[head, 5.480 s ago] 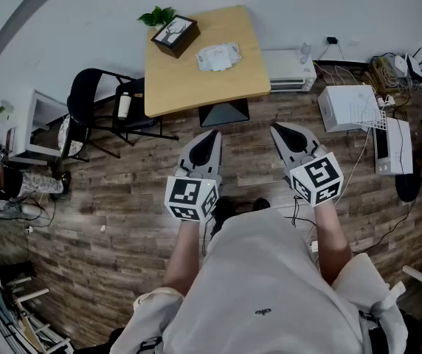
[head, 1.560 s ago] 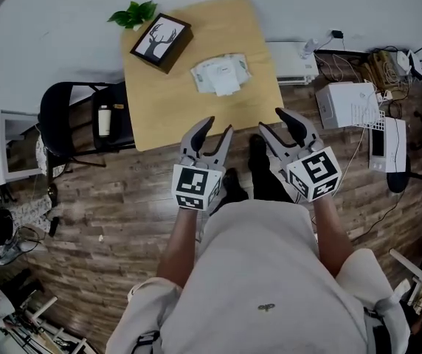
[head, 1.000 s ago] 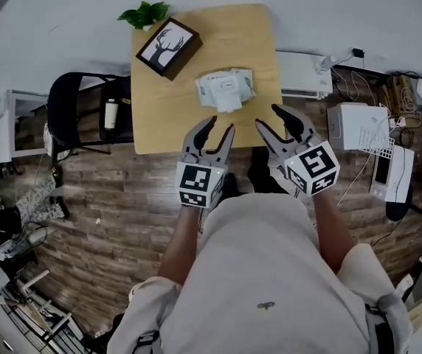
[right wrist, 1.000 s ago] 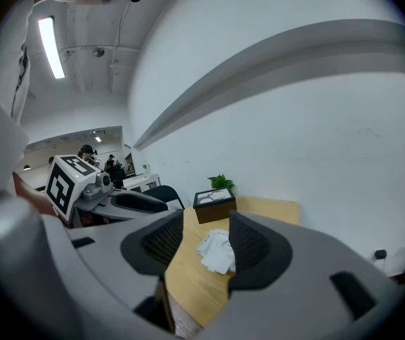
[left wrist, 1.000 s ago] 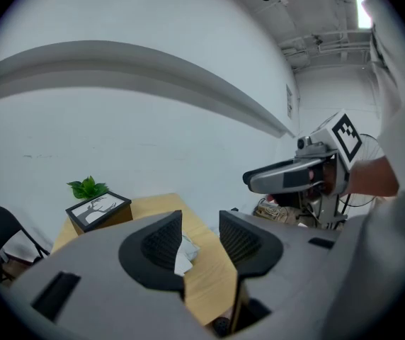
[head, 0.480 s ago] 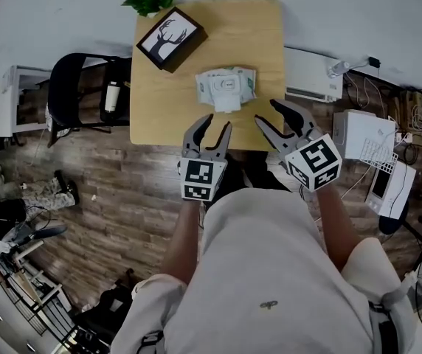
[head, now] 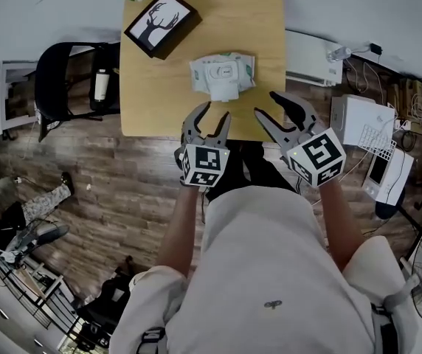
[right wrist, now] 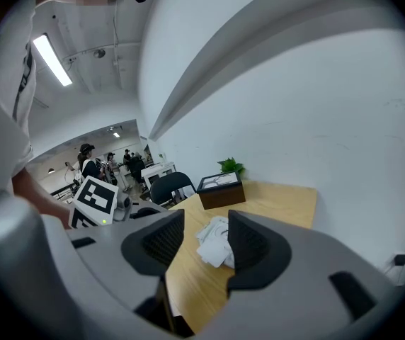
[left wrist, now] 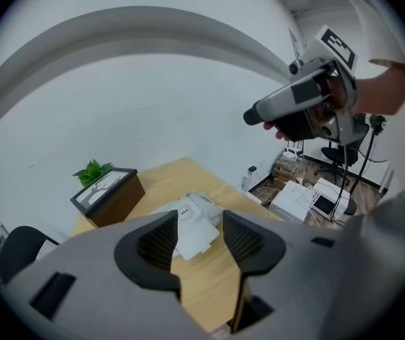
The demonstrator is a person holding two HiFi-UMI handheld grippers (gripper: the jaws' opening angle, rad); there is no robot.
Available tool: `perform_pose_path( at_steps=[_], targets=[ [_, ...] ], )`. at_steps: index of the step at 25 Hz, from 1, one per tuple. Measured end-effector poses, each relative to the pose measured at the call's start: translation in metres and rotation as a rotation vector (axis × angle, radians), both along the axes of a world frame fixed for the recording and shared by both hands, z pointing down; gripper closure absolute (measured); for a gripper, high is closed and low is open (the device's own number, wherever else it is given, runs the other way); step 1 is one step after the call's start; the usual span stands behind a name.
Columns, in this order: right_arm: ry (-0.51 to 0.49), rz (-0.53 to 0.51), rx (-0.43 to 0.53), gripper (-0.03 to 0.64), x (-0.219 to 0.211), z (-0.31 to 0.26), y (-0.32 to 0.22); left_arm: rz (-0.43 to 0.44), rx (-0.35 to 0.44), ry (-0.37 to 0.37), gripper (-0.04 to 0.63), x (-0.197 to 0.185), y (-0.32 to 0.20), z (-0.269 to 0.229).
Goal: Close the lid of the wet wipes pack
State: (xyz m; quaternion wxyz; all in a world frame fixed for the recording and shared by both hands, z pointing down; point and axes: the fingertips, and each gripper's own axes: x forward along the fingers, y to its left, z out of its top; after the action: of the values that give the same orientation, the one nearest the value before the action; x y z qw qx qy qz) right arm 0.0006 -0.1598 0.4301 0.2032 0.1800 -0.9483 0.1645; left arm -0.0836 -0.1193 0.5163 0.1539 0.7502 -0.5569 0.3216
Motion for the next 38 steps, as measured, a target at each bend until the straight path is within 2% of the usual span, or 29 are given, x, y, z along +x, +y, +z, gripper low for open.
perform_pose_path(
  at_steps=[5, 14, 19, 27, 38],
  targets=[
    [0.036, 0.022, -0.001, 0.44, -0.003, 0.012, -0.005, 0.052, -0.033, -0.01, 0.408, -0.002, -0.01, 0.027],
    [0.069, 0.087, -0.049, 0.44, -0.006, 0.038, -0.014, 0.188, -0.071, -0.121, 0.393, -0.009, -0.024, 0.074],
    [0.099, 0.112, -0.064, 0.44, -0.008, 0.052, -0.014, 0.325, -0.074, -0.227, 0.391, -0.006, -0.024, 0.095],
    [0.109, 0.157, -0.099, 0.44, -0.013, 0.063, -0.014, 0.473, -0.05, -0.362, 0.383, -0.004, -0.026, 0.115],
    [0.119, 0.209, -0.122, 0.44, -0.011, 0.067, -0.015, 0.5, -0.049, -0.39, 0.38, -0.006, -0.032, 0.125]
  ],
)
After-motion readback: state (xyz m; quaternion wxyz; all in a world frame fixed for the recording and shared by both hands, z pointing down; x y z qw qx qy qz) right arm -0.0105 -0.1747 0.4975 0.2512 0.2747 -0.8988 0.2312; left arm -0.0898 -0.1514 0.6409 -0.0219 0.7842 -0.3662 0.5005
